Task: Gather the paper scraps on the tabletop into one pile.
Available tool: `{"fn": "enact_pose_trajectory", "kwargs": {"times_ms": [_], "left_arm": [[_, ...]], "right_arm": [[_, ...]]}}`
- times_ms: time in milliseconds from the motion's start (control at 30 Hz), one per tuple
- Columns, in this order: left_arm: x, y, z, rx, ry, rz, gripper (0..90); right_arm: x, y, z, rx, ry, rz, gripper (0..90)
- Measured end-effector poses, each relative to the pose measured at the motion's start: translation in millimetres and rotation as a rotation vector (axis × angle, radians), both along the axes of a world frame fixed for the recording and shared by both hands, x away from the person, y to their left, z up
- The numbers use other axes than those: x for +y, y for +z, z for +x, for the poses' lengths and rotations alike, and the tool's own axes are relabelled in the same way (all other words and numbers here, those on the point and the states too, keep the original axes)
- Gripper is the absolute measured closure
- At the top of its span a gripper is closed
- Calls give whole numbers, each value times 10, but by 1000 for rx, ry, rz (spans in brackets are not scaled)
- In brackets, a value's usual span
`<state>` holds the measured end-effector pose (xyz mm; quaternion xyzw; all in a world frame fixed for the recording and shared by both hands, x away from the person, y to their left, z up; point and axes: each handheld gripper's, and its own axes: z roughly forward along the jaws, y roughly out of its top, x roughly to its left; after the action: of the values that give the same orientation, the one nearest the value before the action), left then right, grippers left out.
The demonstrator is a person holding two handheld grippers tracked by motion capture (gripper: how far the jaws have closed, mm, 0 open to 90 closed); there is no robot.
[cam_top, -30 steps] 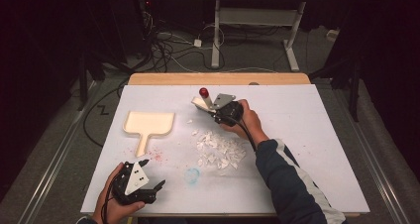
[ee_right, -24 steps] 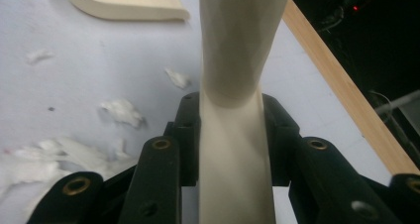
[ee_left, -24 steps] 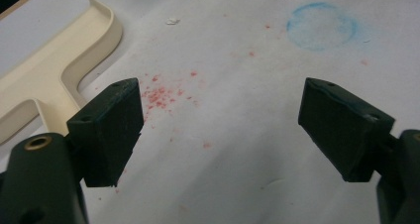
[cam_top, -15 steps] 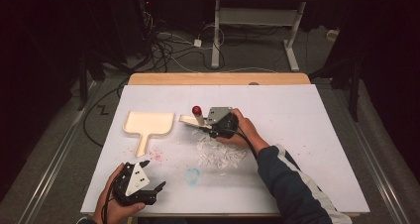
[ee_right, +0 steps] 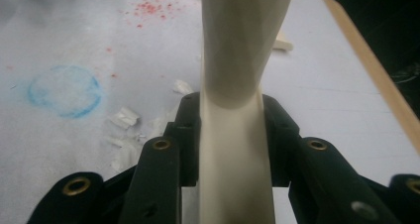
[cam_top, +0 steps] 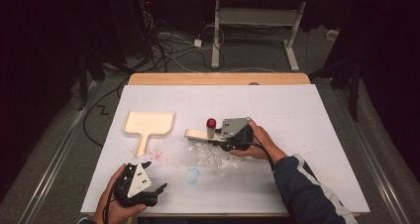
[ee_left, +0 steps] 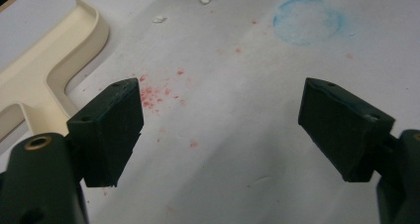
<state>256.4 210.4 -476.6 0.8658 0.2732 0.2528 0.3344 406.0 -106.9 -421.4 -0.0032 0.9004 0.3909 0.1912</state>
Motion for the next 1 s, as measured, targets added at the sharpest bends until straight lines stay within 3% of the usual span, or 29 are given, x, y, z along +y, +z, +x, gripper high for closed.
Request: {"fn": "enact_pose_trajectory", "kwargs": {"times_ms": [167, 267, 533, 767, 900, 1000], "left_arm": [[-11, -3, -5, 0, -1, -1, 168], [-9, -6, -5, 2, -3, 2, 168], [-18, 3, -15, -1, -8, 9, 168], [-10, 17, -27, -7, -10, 8, 168], [-13, 21, -32, -10, -12, 6, 169], [-19, 23, -28, -11, -15, 10, 168]], "right_arm": [[-160, 123, -22, -24, -72, 69, 675], [-276, 210, -51, -43, -144, 90, 675], [-643, 370, -183, -1, -362, 93, 675], [-971, 349, -294, 27, -551, 64, 676], [-1079, 232, -348, 36, -649, 0, 675], [-1108, 115, -368, 72, -691, -27, 676]]}}
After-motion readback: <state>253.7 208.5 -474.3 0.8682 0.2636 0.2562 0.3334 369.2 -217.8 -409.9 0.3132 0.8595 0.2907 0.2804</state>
